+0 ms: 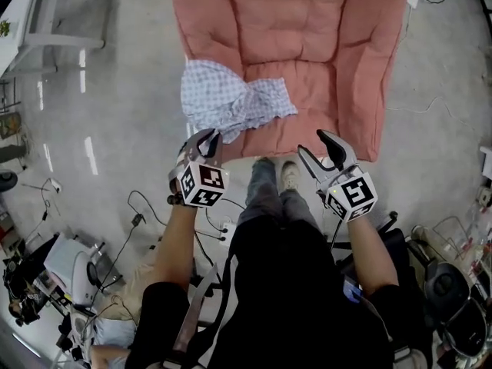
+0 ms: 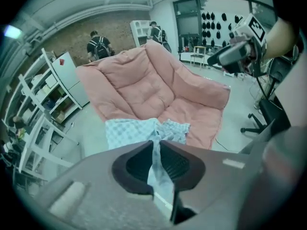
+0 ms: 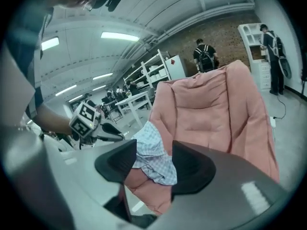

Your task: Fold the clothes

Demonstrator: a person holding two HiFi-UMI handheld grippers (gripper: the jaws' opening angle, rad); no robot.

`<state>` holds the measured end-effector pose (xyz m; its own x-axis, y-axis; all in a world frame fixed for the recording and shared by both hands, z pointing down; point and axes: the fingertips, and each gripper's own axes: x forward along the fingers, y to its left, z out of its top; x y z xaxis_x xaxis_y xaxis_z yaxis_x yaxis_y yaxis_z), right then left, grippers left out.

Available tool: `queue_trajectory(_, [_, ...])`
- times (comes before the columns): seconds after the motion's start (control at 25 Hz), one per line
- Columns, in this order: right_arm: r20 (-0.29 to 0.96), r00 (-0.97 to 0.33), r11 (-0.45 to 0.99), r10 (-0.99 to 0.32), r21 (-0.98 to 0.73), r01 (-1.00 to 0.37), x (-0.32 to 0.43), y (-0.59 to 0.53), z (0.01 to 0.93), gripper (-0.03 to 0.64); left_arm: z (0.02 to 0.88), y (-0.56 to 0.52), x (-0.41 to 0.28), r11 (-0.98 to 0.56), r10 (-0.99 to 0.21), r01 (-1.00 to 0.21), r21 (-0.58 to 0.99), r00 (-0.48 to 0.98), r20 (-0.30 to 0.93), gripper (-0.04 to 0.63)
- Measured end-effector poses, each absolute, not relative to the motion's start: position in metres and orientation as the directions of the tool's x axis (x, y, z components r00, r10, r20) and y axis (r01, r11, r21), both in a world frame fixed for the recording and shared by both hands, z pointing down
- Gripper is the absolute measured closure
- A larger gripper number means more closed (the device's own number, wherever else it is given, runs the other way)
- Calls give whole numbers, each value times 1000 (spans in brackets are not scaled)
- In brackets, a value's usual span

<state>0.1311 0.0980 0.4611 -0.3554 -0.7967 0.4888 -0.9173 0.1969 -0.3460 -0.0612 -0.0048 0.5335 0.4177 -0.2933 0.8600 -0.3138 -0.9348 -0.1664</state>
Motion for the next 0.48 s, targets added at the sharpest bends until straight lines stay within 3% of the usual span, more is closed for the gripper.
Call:
queue_trajectory(0.2, [570, -430, 337, -700, -267, -903, 91, 58, 497, 391, 525, -23, -93, -899, -313, -422, -116, 435, 844, 545])
queue_trajectory(0.48, [658, -467, 338, -590, -324, -884, 55, 9, 559, 420, 522, -38, -118, -866, -320, -495, -66, 448, 835, 545])
